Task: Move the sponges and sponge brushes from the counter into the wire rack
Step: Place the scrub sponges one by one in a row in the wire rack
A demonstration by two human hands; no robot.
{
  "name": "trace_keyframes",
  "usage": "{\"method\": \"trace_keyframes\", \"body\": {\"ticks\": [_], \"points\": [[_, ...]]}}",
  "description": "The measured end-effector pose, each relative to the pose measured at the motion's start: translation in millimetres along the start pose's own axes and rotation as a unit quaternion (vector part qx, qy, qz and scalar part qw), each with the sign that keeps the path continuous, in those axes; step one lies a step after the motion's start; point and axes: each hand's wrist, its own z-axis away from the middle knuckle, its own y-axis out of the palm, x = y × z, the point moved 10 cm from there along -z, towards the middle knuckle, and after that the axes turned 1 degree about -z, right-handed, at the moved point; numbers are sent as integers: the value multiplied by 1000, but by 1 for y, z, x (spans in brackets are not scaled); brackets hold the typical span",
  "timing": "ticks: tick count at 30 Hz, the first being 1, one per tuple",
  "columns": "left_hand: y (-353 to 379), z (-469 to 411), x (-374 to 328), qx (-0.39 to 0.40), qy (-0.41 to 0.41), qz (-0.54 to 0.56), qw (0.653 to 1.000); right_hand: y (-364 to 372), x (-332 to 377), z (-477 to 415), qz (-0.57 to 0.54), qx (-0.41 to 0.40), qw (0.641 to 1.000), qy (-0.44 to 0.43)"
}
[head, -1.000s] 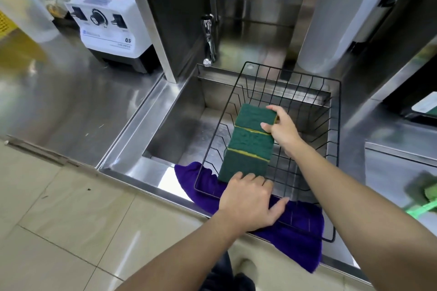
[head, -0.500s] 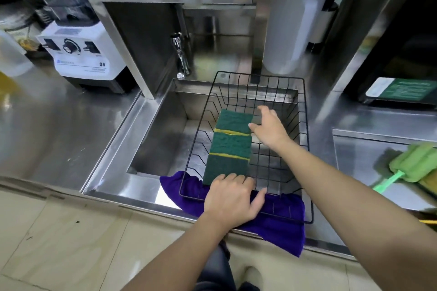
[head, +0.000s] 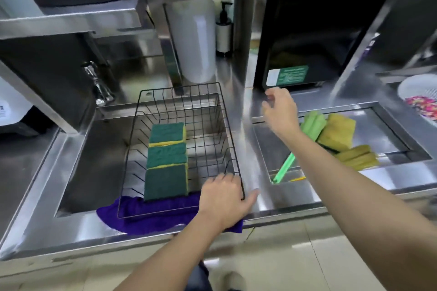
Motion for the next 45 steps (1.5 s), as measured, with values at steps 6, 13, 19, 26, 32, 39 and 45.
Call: {"method": "trace_keyframes", "body": {"ticks": [6,13,19,26,32,39,45], "points": [[14,-7,4,15,-32,-22,999,-58,-107,19,152,-14,976,153],[16,-7,3,29,-36,-26,999,-56,-183,50,230,101,936,247],[16,-7,2,32,-33,-30,998,-53,-185,44,317,78,921,213],[17,-8,1,38,-35,-43,998,-82,-162,43,180,-97,954,219],[17,-8,0,44,-29,-49,997,-106,-104,25,-54,-208,970,118],[13,-6,4,43,-12,-9,999,-59,-36,12,-233,-91,965,85],[-3,10,44,26,-26,-40,999,13,7,18,-318,38,940,114]]}}
